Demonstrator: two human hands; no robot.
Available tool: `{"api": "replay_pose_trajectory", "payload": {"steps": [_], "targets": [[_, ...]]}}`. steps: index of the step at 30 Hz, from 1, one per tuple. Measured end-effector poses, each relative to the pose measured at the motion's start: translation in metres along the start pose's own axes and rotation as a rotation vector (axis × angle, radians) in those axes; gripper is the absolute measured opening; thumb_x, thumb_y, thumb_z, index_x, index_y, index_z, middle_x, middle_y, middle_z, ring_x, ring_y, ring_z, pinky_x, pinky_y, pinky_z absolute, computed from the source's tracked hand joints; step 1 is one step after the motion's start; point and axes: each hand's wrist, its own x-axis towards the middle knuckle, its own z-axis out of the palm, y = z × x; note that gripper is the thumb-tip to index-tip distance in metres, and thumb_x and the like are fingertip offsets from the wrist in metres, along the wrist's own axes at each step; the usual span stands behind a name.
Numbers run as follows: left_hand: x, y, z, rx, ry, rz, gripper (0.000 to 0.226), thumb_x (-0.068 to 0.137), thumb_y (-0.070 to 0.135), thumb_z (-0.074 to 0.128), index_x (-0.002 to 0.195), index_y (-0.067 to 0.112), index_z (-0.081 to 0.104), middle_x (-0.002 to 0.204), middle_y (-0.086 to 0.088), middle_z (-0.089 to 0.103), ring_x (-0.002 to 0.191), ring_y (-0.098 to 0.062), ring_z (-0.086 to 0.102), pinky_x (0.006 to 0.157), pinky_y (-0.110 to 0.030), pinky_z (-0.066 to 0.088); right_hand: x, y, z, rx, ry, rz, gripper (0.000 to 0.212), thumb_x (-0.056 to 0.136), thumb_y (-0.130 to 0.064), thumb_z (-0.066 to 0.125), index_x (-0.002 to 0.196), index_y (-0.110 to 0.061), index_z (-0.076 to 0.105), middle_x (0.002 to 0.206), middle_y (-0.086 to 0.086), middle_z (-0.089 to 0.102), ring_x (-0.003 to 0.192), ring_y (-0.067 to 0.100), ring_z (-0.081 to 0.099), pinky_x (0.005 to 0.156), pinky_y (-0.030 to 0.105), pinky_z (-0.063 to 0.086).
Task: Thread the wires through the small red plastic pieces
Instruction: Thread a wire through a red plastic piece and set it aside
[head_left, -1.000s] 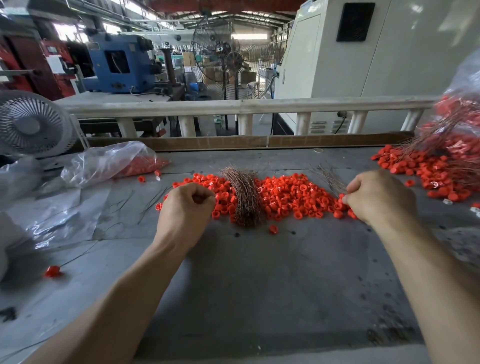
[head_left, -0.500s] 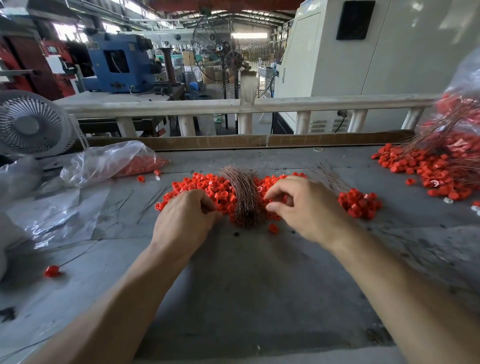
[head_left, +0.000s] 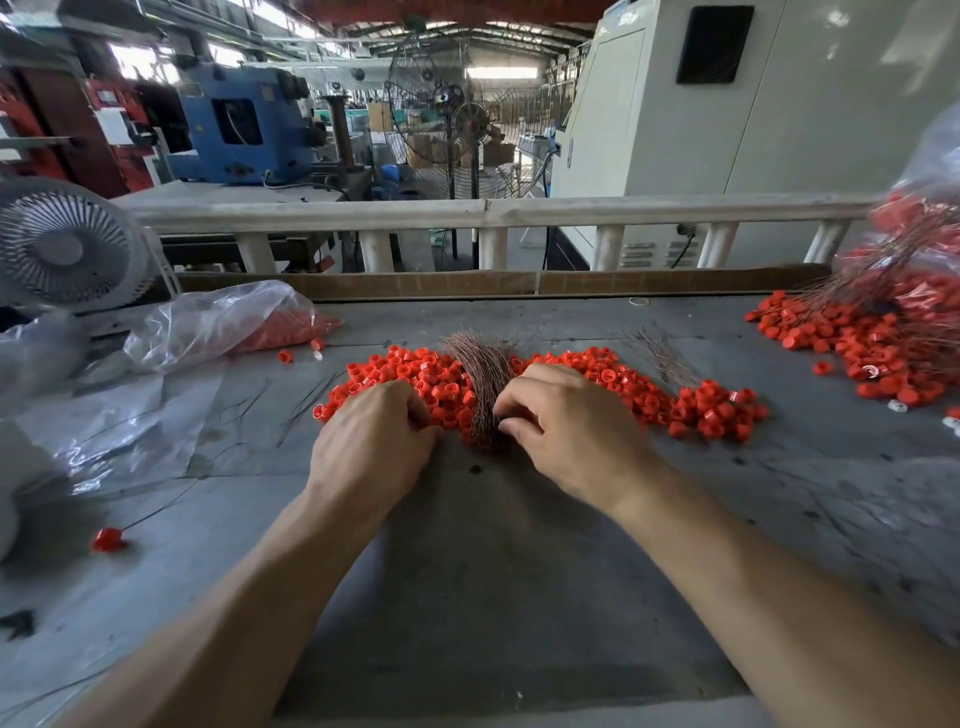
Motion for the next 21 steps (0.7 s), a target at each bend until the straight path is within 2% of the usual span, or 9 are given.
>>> {"api": "replay_pose_trajectory", "payload": {"steps": [5,10,14,18,19,21], "targets": [[-0.001,0.001,-0.002,0.011,-0.002,-0.016,0.020,0.083,0.044,0.080,0.083,0.028,0.068,0.081,0.012,0.064,0.082,-0.013,0.060,0.068,-0.033,0.052,0.000,0.001,0.000,0.039,0.009,-0.020,0.005,0.095,-0.027,0.069,0.095,-0.024,0.072,0.095,-0.010,0.063,0.100,0.012,0.056,0.082,0.038,0.051],[-0.001,0.003,-0.003,0.000,-0.008,-0.013,0.011,0.085,0.036,0.078,0.085,0.030,0.068,0.080,0.014,0.063,0.082,-0.013,0.061,0.070,-0.034,0.054,-0.001,-0.001,-0.004,0.057,0.050,-0.054,0.003,0.093,-0.025,0.069,0.091,-0.024,0.072,0.093,-0.010,0.063,0.096,0.011,0.056,0.079,0.037,0.051],[-0.002,0.003,-0.001,-0.029,0.017,0.001,0.012,0.084,0.030,0.075,0.090,0.031,0.065,0.080,0.015,0.060,0.080,-0.011,0.058,0.064,-0.031,0.045,-0.002,-0.004,-0.008,0.104,0.114,-0.106,0.003,0.091,-0.020,0.069,0.088,-0.021,0.068,0.088,-0.012,0.062,0.086,0.008,0.056,0.074,0.031,0.051],[0.001,0.005,-0.002,-0.199,0.058,0.027,0.015,0.083,0.019,0.076,0.091,0.029,0.068,0.081,0.014,0.066,0.079,-0.008,0.063,0.066,-0.026,0.046,-0.002,-0.005,-0.009,0.383,0.192,-0.054,0.004,0.092,-0.017,0.067,0.090,-0.020,0.066,0.088,-0.010,0.071,0.067,0.001,0.061,0.061,0.015,0.046],[0.001,0.007,-0.002,-0.264,0.062,0.034,0.016,0.082,0.016,0.076,0.090,0.028,0.069,0.080,0.014,0.068,0.077,-0.005,0.065,0.066,-0.023,0.049,-0.002,-0.005,-0.009,0.489,0.214,-0.031,0.004,0.093,-0.016,0.066,0.092,-0.020,0.065,0.090,-0.008,0.074,0.069,-0.001,0.065,0.061,0.012,0.047],[0.001,0.011,-0.002,-0.393,0.051,0.039,0.017,0.083,0.012,0.078,0.087,0.027,0.071,0.078,0.011,0.071,0.073,-0.006,0.068,0.067,-0.024,0.054,-0.001,-0.007,-0.010,0.737,0.254,0.035,0.003,0.096,-0.017,0.061,0.093,-0.019,0.061,0.090,-0.004,0.077,0.083,0.007,0.074,0.063,0.017,0.055]]}}
